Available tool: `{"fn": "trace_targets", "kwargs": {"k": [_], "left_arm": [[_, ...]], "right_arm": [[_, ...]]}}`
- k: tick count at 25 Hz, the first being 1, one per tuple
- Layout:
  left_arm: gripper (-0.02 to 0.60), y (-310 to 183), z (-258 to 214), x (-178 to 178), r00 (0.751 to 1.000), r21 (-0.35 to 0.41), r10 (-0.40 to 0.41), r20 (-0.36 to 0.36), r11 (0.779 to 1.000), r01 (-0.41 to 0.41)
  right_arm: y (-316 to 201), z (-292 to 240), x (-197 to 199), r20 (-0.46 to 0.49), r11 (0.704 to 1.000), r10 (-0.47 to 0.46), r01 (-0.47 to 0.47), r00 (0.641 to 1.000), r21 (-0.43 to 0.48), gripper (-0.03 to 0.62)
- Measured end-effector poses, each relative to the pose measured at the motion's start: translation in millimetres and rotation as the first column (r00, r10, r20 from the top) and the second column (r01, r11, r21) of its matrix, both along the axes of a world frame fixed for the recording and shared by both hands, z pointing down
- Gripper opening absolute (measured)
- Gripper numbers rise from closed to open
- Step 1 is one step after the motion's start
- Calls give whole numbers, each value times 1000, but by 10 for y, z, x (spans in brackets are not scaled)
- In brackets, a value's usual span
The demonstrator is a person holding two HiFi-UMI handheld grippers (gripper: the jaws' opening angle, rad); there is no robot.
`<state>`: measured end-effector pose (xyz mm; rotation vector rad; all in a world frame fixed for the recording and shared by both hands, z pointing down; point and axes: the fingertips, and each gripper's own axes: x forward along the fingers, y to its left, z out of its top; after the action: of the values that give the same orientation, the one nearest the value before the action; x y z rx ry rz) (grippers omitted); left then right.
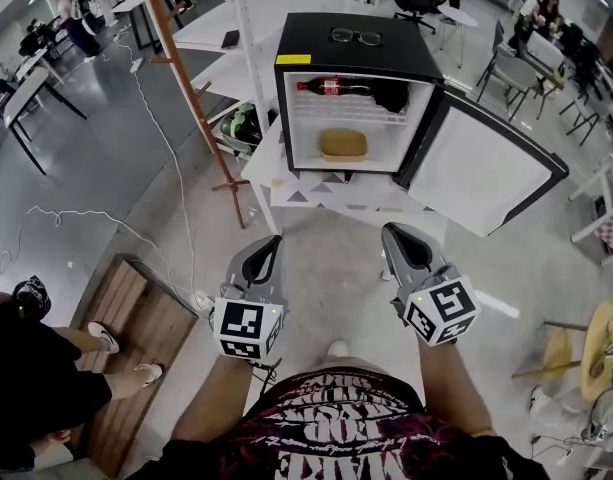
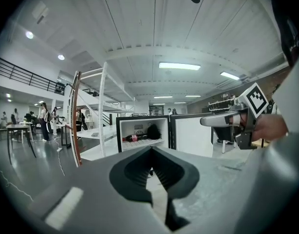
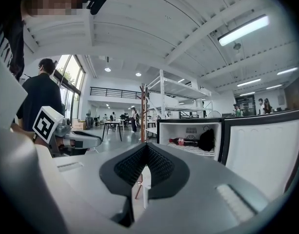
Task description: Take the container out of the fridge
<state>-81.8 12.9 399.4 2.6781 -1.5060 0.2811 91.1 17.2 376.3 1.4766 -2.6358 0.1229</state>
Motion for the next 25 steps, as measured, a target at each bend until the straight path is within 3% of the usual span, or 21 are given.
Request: {"fn": "trace_targets", "kwargs": {"k": [16,25], "left_arm": [[0,-483,-36,576,1000,3,0,21,1000,0],[2,-396,113,675,1000,-29,-29,8,999,29]], "right_arm": [[-449,-11,596,37,1000,3,-4,999,18,23],[-486,215,745,49,1000,-17,17,999,-12,23]]}}
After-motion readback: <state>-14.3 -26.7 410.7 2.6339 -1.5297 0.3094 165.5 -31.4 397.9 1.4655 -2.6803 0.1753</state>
